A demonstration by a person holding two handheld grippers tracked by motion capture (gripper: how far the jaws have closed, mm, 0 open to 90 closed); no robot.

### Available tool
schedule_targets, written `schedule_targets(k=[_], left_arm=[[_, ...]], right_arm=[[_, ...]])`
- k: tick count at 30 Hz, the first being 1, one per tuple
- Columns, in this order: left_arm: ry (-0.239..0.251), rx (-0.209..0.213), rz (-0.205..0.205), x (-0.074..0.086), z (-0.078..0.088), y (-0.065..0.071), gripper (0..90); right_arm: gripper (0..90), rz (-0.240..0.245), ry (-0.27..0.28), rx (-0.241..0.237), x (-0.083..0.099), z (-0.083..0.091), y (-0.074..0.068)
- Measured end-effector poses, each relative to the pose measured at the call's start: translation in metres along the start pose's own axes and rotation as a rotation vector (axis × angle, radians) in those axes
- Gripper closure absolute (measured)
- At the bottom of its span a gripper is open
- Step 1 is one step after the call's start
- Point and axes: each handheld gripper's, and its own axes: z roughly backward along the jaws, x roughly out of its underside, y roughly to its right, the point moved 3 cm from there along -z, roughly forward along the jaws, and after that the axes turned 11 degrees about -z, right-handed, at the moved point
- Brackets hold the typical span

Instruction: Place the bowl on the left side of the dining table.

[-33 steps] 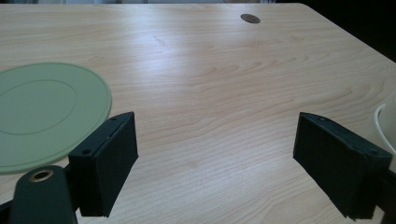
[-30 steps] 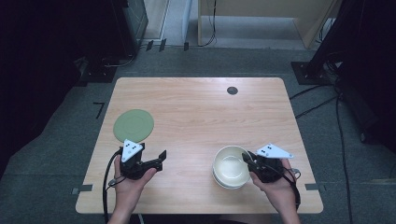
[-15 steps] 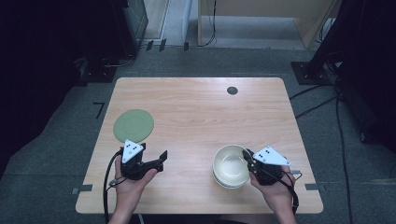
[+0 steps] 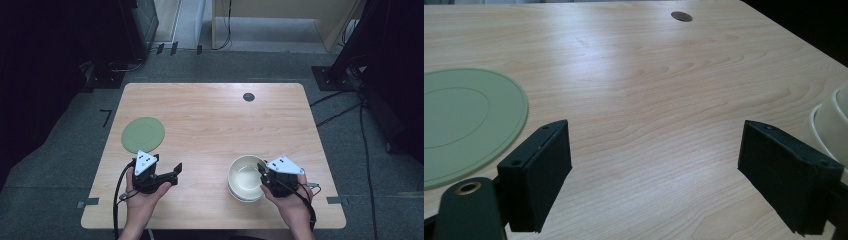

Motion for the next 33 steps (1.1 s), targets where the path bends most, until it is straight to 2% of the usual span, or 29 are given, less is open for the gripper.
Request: schedule_targets(k=[3, 6, 12, 17, 22, 28, 33], left_arm=[[0.0, 0.002, -0.002, 0.0, 0.0, 0.001, 13.5], [-0.001, 0.004, -0.005, 0.0, -0.001, 0.001, 13.5], [0.009, 0.01, -0.004, -0.002, 0.001, 0.003, 14.0], [0.024, 0.014, 0.014, -0.003, 0.004, 0.0, 14.0], [0.046, 0.011, 0.023, -0.007, 0.009, -0.002, 14.0], [0.068, 0.01, 0.029, -0.011, 0.015, -0.003, 13.9], [0.082, 0.019, 0.036, -0.012, 0.017, -0.004, 13.9]], right_arm=[[83.0, -0.01, 0.009, -0.006, 0.001, 0.001, 0.001], [84.7, -0.013, 0.018, -0.039, 0.002, 0.003, 0.003], [84.8, 0.027, 0.06, -0.018, -0.001, 0.007, 0.0], [84.8, 0.016, 0.121, -0.028, -0.009, 0.016, -0.002], [84.8, 0.013, 0.183, -0.025, -0.019, 0.024, -0.009], [84.8, 0.009, 0.22, -0.039, -0.03, 0.025, -0.021], [84.8, 0.018, 0.226, -0.08, -0.037, 0.018, -0.036]])
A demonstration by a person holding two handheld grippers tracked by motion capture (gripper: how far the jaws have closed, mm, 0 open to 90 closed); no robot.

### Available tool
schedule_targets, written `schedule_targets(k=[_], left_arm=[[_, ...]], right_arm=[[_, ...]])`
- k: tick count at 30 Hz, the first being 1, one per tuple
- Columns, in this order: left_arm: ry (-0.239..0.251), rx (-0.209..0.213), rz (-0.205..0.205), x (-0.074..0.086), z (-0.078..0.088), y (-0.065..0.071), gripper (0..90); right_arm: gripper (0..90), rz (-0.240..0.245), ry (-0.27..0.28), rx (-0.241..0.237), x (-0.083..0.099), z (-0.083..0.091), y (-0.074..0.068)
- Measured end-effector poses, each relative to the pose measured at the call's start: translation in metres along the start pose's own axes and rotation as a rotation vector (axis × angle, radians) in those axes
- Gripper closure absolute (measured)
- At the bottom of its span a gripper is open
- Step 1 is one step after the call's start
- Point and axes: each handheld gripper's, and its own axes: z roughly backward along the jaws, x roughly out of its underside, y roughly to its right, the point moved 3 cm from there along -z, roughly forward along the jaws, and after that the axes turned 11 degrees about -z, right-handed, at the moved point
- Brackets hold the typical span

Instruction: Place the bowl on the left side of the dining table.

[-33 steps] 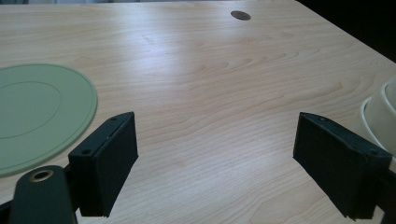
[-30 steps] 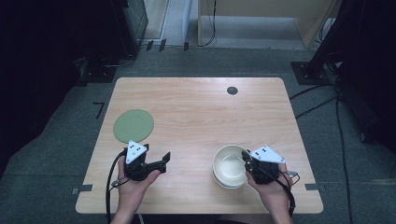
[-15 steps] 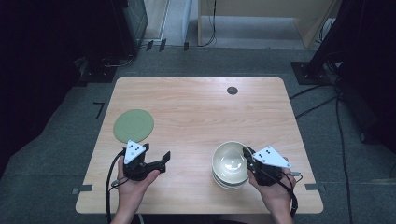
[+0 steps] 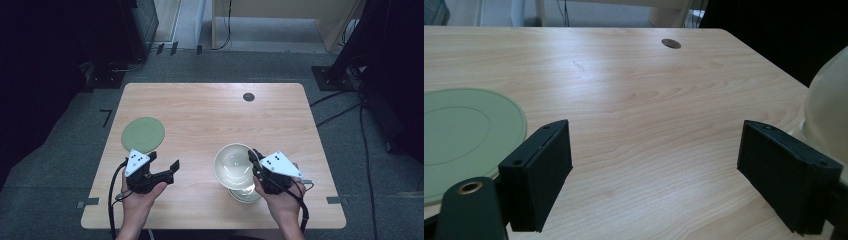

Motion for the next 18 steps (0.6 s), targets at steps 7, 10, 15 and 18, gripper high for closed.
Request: schedule_targets(k=[7, 10, 15, 18], left_arm=[[0.031, 0.0, 0.018, -0.005, 0.006, -0.003, 14.0], [0.05, 0.018, 0.019, -0.008, 0.009, -0.002, 13.9], [0.062, 0.019, 0.02, -0.011, 0.012, 0.0, 13.9], [0.066, 0.021, 0.023, -0.011, 0.013, -0.001, 13.9]], right_arm=[[84.8, 0.006, 0.008, -0.027, -0.004, -0.013, -0.02], [84.7, 0.005, 0.006, -0.033, -0.004, -0.019, -0.027], [84.8, 0.006, 0.0, -0.048, -0.005, -0.031, -0.038], [84.8, 0.008, 0.0, -0.057, -0.005, -0.037, -0.046]])
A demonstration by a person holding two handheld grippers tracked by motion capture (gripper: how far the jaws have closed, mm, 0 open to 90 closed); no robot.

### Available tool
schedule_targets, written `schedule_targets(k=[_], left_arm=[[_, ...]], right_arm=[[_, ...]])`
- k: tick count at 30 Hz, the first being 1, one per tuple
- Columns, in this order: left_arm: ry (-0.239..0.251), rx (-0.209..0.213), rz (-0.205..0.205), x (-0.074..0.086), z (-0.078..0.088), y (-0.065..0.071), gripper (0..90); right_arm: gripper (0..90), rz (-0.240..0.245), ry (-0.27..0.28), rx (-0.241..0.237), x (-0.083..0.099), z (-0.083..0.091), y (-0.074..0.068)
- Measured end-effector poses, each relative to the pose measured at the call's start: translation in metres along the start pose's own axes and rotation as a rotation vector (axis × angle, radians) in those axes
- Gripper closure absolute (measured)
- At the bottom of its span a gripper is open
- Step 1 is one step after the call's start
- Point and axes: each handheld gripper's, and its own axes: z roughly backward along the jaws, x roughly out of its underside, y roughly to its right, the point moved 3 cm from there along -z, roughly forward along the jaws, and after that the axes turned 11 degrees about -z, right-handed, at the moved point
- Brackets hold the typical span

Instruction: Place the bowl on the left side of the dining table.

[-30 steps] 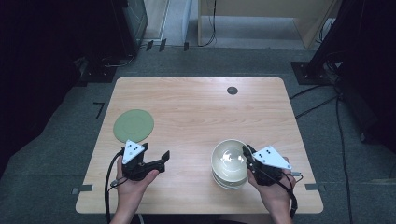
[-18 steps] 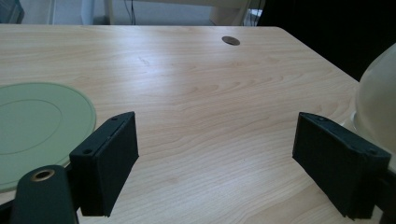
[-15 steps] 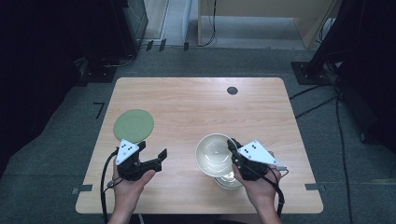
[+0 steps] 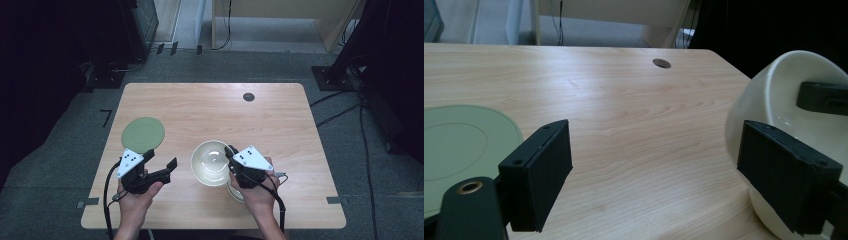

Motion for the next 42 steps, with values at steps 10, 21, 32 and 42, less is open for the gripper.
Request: schedule_targets(k=[10, 21, 32, 42], left_arm=[[-0.006, 0.024, -0.007, 0.0, -0.001, 0.006, 14.0], [-0.095, 0.027, -0.058, 0.008, -0.013, 0.015, 30.7], [-0.108, -0.012, -0.09, 0.015, -0.014, 0.014, 68.2], [-0.091, -0.014, -0.093, 0.018, -0.011, 0.007, 83.5]], right_arm=[[84.7, 0.026, -0.001, -0.014, 0.0, -0.014, -0.022], [84.8, 0.032, 0.015, -0.041, 0.0, -0.017, -0.04], [84.7, 0.057, 0.039, -0.071, 0.005, -0.019, -0.063], [84.6, 0.07, 0.063, -0.072, 0.011, -0.022, -0.076]])
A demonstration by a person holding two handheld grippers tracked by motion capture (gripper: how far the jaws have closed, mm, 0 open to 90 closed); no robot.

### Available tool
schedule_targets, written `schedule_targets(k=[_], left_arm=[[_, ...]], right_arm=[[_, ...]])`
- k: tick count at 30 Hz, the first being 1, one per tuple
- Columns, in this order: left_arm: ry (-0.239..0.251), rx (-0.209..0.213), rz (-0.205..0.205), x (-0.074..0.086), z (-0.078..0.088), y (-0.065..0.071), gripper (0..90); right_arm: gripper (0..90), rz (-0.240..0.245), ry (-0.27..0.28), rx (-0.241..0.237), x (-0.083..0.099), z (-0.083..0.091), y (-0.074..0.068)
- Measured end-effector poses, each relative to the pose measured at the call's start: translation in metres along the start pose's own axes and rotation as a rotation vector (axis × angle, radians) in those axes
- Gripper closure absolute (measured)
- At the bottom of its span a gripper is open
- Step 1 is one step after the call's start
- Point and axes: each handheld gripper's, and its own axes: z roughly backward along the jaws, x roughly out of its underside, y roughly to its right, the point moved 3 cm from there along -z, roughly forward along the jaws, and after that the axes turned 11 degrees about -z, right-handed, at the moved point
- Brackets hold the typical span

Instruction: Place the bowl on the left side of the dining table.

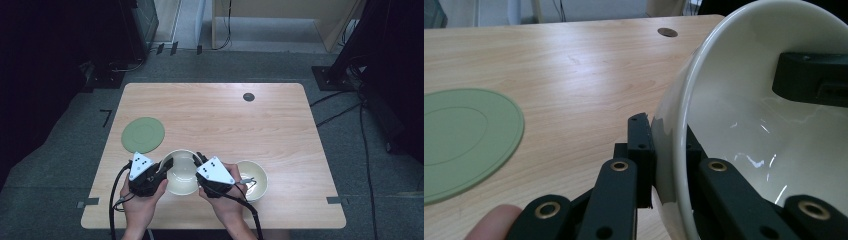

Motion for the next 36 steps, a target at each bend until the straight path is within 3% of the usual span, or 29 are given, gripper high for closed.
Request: schedule_targets(k=[10, 12, 16, 26, 31, 36], left_arm=[[0.028, -0.004, -0.058, 0.002, 0.002, -0.004, 84.4], [0.037, -0.002, -0.061, 0.002, 0.002, -0.004, 84.4], [0.043, -0.014, -0.065, 0.003, 0.003, -0.006, 84.4], [0.054, -0.023, -0.033, 0.008, 0.002, -0.016, 84.4], [0.051, -0.021, -0.022, 0.009, 0.001, -0.019, 84.4], [0.053, -0.02, -0.017, 0.01, 0.002, -0.022, 84.5]], right_arm=[[84.0, 0.019, 0.002, 0.002, 0.002, -0.001, -0.004], [82.3, -0.001, -0.001, -0.011, 0.001, 0.0, -0.003], [68.7, -0.046, -0.016, -0.065, -0.002, 0.002, 0.002], [26.6, -0.096, -0.036, -0.099, -0.007, 0.015, 0.012], [23.1, -0.111, -0.024, -0.114, -0.012, 0.024, 0.018], [21.1, -0.123, -0.02, -0.087, -0.012, 0.029, 0.028]])
